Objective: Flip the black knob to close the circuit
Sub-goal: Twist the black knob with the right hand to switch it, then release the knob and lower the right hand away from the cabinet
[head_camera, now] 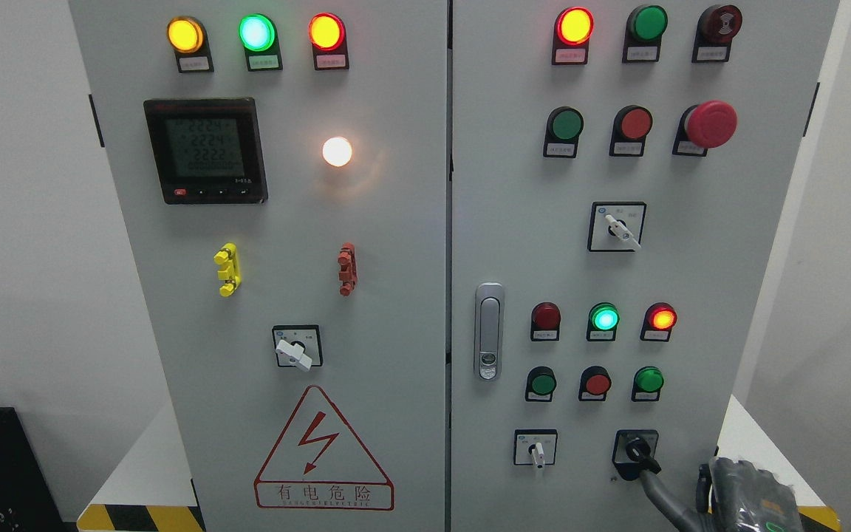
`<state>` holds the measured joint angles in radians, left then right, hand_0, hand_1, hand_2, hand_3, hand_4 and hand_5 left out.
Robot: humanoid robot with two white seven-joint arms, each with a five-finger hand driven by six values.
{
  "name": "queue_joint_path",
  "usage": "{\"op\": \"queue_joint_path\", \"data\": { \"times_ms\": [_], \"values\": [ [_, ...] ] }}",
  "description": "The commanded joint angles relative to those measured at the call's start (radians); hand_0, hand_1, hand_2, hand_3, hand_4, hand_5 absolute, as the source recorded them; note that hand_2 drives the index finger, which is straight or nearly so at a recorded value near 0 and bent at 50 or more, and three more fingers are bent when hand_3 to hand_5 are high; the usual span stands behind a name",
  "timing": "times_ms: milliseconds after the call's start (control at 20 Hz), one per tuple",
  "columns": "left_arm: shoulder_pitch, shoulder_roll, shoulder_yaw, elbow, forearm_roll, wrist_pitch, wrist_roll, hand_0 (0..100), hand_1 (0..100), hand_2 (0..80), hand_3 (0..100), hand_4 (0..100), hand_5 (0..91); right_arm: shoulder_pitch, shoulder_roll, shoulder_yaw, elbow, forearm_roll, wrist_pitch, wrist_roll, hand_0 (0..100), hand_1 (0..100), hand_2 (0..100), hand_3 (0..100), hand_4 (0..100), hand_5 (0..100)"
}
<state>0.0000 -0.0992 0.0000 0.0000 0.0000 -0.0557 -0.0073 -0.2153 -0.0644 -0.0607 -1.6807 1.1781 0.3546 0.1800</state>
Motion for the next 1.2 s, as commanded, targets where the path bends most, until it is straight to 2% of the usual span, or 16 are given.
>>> {"op": "queue_joint_path", "data": {
  "times_ms": [0, 200, 500, 600, 700, 800, 950, 1000, 1050, 1150],
  "values": [
    [0.034, 0.001, 0.011, -0.034, 0.008, 0.000, 0.000, 0, 0, 0.0, 5, 3, 0.0, 0.021, 0.024, 0.039, -0.022, -0.002, -0.014, -0.002, 0, 0, 88, 100, 84, 95],
    [0.034, -0.001, 0.011, -0.034, 0.008, 0.000, 0.000, 0, 0, 0.0, 5, 3, 0.0, 0.031, 0.035, 0.053, -0.022, -0.002, -0.014, -0.020, 0, 0, 88, 100, 84, 95],
    [0.034, 0.000, 0.011, -0.034, 0.008, 0.000, 0.000, 0, 0, 0.0, 5, 3, 0.0, 0.045, 0.040, 0.048, -0.042, -0.002, -0.016, -0.025, 0, 1, 88, 100, 84, 95],
    [0.034, -0.001, 0.011, -0.034, 0.008, 0.000, 0.000, 0, 0, 0.1, 5, 3, 0.0, 0.050, 0.041, 0.036, -0.060, -0.003, -0.022, -0.053, 0, 1, 88, 100, 84, 95],
    [0.034, -0.001, 0.011, -0.034, 0.008, 0.000, 0.000, 0, 0, 0.1, 5, 3, 0.0, 0.059, 0.078, 0.030, -0.092, -0.058, -0.028, -0.074, 0, 1, 84, 100, 83, 94],
    [0.034, 0.001, 0.011, -0.034, 0.008, 0.000, 0.000, 0, 0, 0.1, 5, 3, 0.0, 0.099, 0.089, 0.018, -0.155, -0.165, -0.035, -0.076, 0, 2, 78, 96, 81, 90],
    [0.034, 0.001, 0.011, -0.034, 0.008, 0.000, 0.000, 0, 0, 0.0, 5, 3, 0.0, 0.164, 0.116, -0.049, -0.221, -0.296, -0.118, -0.079, 0, 3, 70, 95, 82, 85],
    [0.034, 0.000, 0.011, -0.034, 0.008, 0.000, 0.000, 0, 0, 0.0, 5, 3, 0.0, 0.184, 0.132, -0.074, -0.240, -0.348, -0.156, -0.077, 0, 3, 67, 95, 81, 81],
    [0.034, -0.001, 0.011, -0.034, 0.008, 0.000, 0.000, 0, 0, 0.0, 5, 3, 0.0, 0.207, 0.141, -0.097, -0.258, -0.415, -0.205, -0.076, 0, 4, 61, 89, 77, 75],
    [0.034, -0.001, 0.011, -0.034, 0.008, 0.000, 0.000, 0, 0, 0.0, 5, 3, 0.0, 0.264, 0.146, -0.142, -0.287, -0.590, -0.305, -0.068, 0, 4, 52, 83, 71, 65]
  ]
}}
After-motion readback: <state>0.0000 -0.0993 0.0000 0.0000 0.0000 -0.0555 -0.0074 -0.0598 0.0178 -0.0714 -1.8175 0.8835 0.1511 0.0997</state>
